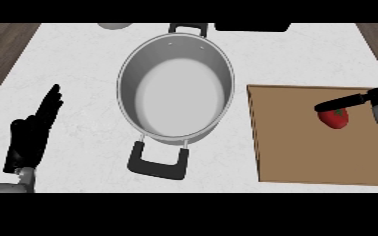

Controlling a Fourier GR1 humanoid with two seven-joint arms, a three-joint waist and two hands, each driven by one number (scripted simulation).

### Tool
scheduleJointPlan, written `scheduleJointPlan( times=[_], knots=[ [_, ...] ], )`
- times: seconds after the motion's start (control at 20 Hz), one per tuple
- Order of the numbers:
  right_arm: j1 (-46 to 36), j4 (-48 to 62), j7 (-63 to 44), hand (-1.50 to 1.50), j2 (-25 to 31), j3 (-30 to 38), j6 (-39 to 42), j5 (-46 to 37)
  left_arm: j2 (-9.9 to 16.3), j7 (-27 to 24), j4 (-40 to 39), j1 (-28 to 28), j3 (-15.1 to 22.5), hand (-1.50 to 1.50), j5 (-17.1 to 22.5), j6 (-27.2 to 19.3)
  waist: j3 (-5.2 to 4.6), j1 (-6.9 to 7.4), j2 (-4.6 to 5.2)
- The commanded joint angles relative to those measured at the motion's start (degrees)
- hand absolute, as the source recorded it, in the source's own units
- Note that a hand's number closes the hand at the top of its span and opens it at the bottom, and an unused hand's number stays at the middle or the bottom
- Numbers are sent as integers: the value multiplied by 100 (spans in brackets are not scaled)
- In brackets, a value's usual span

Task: Pick the tomato from the tray and place it in the pot

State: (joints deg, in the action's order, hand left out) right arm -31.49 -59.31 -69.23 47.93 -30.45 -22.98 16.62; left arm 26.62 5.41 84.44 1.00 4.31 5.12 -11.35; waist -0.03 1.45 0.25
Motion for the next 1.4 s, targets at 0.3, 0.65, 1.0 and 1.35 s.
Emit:
scheduleJointPlan(
  times=[0.3, 0.65, 1.0, 1.35],
  knots=[
    [-138, 670, -661, -150, -525, -84, 181, -208, -141, -179, -21, -330, -87, 0, -198, 20, -2, -108, -26],
    [-210, 996, -327, 150, -982, -40, 506, -237, -215, -116, -273, -48, -241, 0, -182, 196, -2, -147, -20],
    [-417, 1573, 228, 150, -867, 351, 946, -697, -363, 140, 193, -88, -350, 0, -299, 220, 3, -108, -21],
    [-366, 446, 438, 150, -1506, -272, 924, -1189, -183, 234, 294, -224, -550, 0, -198, 459, -8, -136, -86]
  ],
)
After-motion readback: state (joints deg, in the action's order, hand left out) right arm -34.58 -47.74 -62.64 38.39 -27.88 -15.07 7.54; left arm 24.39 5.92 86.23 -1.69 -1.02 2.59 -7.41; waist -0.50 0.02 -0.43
